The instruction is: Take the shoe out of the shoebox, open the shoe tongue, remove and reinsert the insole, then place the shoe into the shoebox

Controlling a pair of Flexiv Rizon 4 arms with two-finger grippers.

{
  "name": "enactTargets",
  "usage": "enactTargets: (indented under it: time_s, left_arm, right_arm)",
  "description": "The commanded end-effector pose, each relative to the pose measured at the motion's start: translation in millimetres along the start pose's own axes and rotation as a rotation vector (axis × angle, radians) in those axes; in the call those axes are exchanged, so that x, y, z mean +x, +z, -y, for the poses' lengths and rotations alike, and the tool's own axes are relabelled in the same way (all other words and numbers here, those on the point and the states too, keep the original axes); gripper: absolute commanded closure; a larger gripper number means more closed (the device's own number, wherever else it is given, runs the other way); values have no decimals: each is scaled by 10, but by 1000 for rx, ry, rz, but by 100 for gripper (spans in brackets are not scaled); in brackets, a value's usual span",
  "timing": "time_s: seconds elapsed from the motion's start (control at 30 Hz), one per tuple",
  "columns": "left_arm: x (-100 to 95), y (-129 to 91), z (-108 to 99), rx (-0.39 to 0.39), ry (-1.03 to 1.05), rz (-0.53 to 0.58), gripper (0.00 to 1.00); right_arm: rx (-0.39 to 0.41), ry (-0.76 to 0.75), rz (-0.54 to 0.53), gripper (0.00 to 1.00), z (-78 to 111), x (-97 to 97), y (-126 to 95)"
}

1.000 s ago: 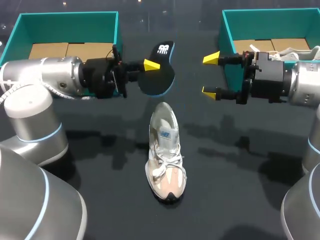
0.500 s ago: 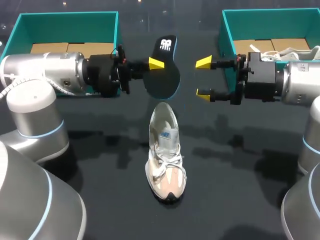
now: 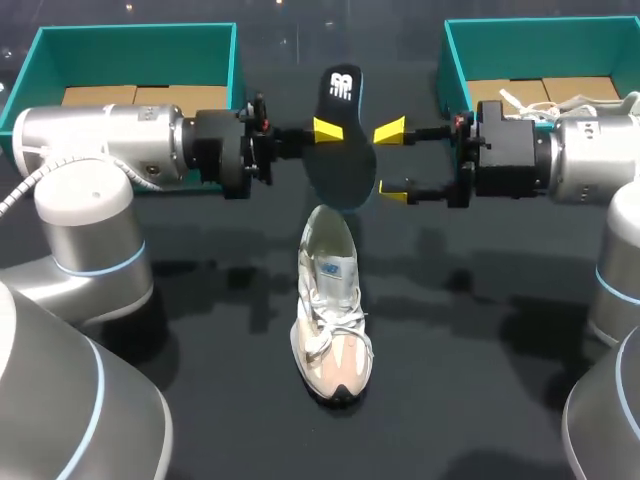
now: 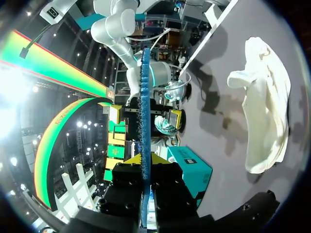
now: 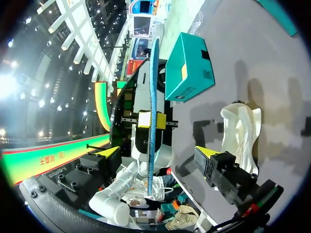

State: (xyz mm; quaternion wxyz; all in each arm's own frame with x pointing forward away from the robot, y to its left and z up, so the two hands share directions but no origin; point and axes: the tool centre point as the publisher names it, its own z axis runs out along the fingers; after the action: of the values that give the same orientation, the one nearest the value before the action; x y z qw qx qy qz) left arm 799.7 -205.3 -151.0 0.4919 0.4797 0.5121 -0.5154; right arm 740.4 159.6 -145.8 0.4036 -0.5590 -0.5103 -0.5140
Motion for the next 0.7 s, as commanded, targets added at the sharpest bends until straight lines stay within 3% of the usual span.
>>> enactTargets:
  time_s: [0.03, 0.1, 0.23, 0.43, 0.57, 0.7]
  left_arm:
    - [29, 83, -26, 5, 10, -12, 100]
    - [46, 103, -15, 4, 14, -16, 100]
    - [57, 130, -27, 0, 18, -20, 100]
    - [50, 149, -59, -17, 38, -22, 100]
    - [64, 161, -62, -20, 42, -23, 100]
    - [69, 166, -64, -21, 44, -21, 100]
  right_arm:
    - [41, -18, 27, 0, -95, 14, 160]
    - [51, -24, 31, 0, -101, 16, 186]
    - [72, -22, 43, 49, -115, 17, 230]
    - [87, -23, 46, 55, -109, 8, 271]
    - [92, -19, 46, 68, -113, 1, 293]
    - [96, -15, 46, 74, -119, -9, 313]
